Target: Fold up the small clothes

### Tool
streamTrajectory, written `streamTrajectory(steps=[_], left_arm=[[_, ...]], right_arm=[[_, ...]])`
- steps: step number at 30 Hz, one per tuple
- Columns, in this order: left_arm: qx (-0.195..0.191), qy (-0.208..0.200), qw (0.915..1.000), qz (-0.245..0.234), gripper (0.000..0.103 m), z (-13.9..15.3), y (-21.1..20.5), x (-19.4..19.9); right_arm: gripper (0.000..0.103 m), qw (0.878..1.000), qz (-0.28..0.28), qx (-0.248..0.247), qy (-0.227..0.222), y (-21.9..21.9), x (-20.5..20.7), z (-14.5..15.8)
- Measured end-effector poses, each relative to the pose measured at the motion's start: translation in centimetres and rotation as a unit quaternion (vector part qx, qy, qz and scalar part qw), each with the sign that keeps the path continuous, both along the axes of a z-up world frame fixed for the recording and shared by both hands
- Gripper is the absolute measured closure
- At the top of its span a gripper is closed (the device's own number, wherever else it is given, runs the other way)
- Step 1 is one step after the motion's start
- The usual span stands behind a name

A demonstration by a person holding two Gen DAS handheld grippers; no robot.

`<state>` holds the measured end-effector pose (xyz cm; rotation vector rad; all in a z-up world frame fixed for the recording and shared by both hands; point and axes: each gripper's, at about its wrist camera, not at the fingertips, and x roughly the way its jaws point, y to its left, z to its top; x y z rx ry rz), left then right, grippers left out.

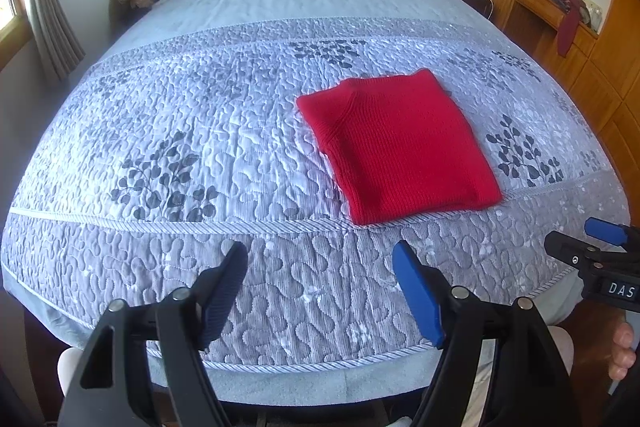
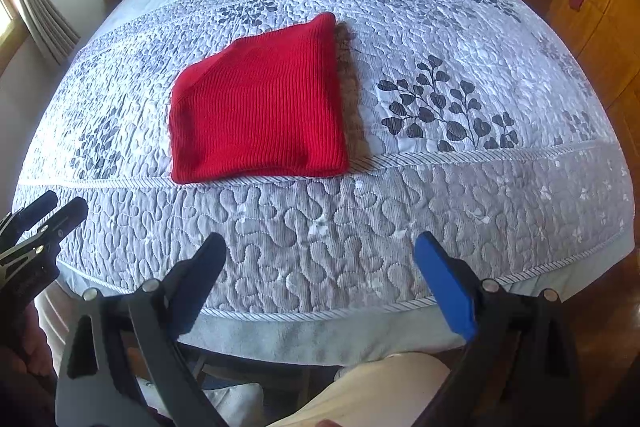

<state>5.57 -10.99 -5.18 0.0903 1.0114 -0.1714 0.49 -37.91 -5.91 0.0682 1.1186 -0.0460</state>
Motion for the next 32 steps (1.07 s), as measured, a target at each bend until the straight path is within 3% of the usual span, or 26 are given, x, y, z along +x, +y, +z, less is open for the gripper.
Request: streamTrajectory(steps=[32], left_arm=[[0.006, 0.01, 0.9999, -0.002, 0.028, -0.78, -0.04, 0.22]], right_arm=[[0.008, 1.0, -0.002, 0.007, 0.006, -0.23, 0.53, -0.67]])
